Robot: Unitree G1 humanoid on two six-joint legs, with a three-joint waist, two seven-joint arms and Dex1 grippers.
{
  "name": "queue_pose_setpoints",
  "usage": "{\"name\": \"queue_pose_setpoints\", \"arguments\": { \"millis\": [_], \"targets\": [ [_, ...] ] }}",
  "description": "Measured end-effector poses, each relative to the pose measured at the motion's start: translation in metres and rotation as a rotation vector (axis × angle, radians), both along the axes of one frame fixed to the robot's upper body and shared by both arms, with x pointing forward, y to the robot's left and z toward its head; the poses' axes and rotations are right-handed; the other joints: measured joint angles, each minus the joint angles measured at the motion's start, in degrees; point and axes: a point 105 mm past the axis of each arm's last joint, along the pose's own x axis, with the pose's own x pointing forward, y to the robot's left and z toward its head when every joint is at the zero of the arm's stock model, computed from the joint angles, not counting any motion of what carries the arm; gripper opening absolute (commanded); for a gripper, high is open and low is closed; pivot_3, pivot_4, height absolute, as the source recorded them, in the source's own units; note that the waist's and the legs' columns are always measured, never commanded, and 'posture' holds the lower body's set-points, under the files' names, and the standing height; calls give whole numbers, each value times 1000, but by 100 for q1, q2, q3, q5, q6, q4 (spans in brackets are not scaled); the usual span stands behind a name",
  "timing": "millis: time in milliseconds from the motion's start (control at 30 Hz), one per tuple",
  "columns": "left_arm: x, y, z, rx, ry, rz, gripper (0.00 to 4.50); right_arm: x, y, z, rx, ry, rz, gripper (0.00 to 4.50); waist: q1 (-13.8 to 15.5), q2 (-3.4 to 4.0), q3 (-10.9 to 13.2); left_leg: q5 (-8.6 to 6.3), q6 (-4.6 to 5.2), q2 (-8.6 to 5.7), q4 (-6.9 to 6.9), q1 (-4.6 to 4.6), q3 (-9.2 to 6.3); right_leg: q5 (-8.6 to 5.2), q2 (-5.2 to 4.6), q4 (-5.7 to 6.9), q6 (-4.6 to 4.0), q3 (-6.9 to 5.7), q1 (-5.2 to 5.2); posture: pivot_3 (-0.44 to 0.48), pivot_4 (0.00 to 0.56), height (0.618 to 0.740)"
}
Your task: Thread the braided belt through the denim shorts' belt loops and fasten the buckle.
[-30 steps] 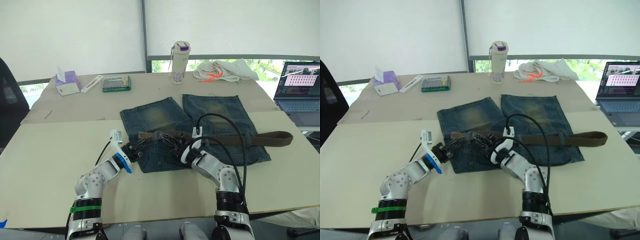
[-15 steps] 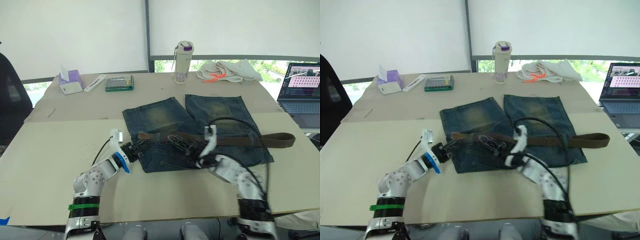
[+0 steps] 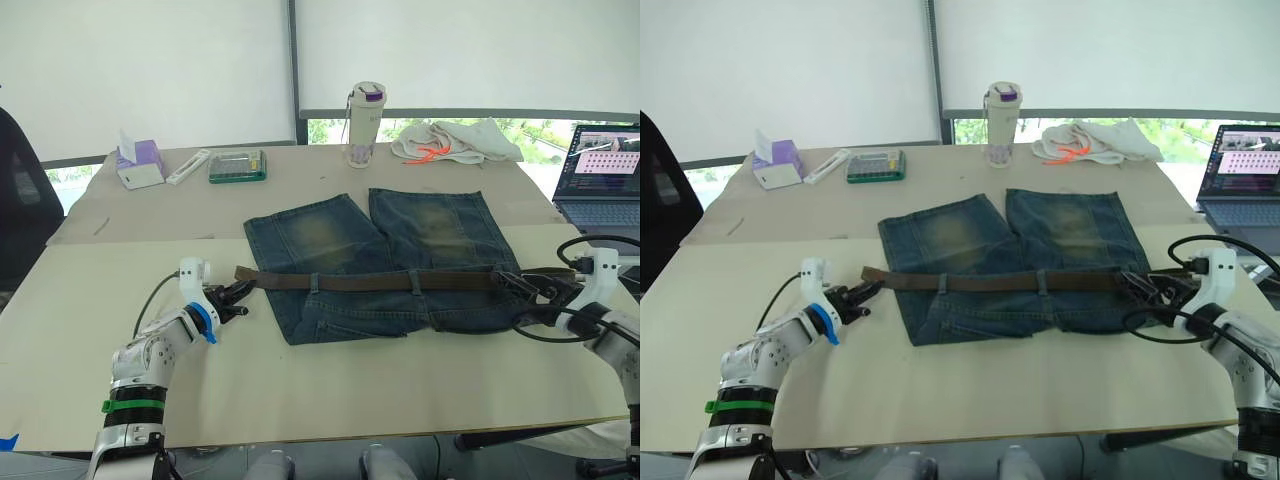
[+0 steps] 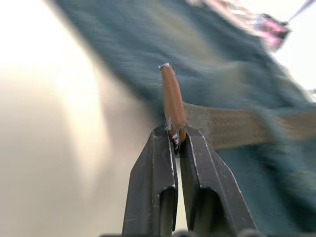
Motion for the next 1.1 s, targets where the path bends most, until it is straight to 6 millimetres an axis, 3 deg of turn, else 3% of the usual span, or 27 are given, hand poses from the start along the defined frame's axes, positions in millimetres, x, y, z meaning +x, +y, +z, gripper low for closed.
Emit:
{"name": "queue_pose_setpoints", "arguments": {
  "millis": [167,433,733,1100],
  "targets": [
    [17,48,3,202,-63,237,0,5,-16,6,-94,-18,-29,4478,3,0,0,0,0,-1,-2,3,-13,1,-4,0,0,7,1,0,150,740],
    [13,106,1,343,-50,537,0,3,-23,-5,-144,27,-30,4478,53,1,-1,-1,0,-1,-1,7,-29,2,-6,4,1,9,1,0,150,740],
    [12,108,1,352,-50,563,0,12,-3,1,-83,43,89,4478,75,2,-2,0,-1,-3,0,7,-30,2,-8,6,0,8,2,0,150,740],
    [11,112,-2,386,-31,601,0,24,-5,-5,36,107,96,4478,60,4,-2,-1,-1,-2,-1,11,-28,3,-6,10,-1,9,2,0,150,740]
  ]
}}
